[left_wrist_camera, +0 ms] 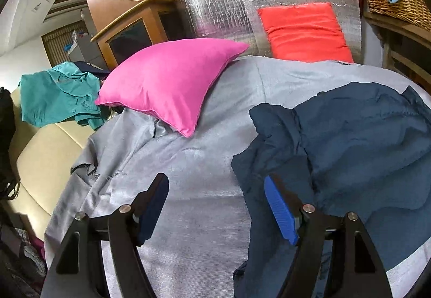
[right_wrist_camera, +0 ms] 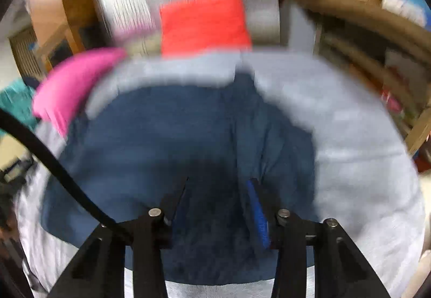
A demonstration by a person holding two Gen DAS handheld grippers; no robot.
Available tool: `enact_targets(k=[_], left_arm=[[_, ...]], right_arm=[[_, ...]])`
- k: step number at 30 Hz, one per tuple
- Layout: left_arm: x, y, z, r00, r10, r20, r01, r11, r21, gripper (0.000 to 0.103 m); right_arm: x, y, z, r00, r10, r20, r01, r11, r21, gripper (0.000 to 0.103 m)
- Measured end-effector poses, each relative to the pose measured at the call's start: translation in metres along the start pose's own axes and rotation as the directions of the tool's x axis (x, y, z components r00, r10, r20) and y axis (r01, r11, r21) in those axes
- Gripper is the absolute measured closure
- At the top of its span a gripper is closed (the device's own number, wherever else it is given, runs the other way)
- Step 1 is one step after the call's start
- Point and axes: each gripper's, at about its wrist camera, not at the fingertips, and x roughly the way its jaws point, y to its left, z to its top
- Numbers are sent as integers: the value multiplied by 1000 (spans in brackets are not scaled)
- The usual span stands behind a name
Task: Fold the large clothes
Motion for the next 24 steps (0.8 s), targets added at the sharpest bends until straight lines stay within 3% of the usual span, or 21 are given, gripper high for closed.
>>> enact_targets(k=[1,2,5,7,8,10,14,16,17,22,24], left_arm=[[0,0,0,1000,2,-2,-2,1000,-1,29],[1,0,-1,1000,3,-5,-3,1000,2,29],[3,0,-3,1000,8,-6,-8,1000,15,29],[5,-1,-2,1000,5,-11,-5,1000,16,29],[7,-2,-1,1000,5,-12,-5,1000,14,29],[9,-4,2,1000,1,-15,-1,1000,12,29],[13,-11,4,1000,2,-17,-2,1000,19,29],[14,-14,5,1000,-2,-16,3,1000,21,29],[14,-17,6,1000,-4,-15,5,1000,27,29],[9,-21,6,1000,-18,-12,19,999,30,29],[5,-20,7,1000,-24,-14,24,1000,17,28]], right_arm=[[25,-6,-5,996,-2,-93,5,999,34,58],[34,-10,-8,994,18,-107,-11,998,61,58],[26,-13,3,995,33,-96,-25,997,80,56],[14,-11,17,999,37,-19,-36,996,86,54],[9,-9,26,1000,22,20,-24,996,85,51],[8,-5,45,999,-6,47,2,996,87,29],[44,-10,67,998,-60,11,59,993,103,28],[88,-22,67,987,-92,-131,107,988,115,29],[96,-28,65,988,-62,-144,81,988,134,29],[66,-35,59,997,-6,-79,18,988,153,30],[41,-32,47,999,-26,-44,32,990,137,30]])
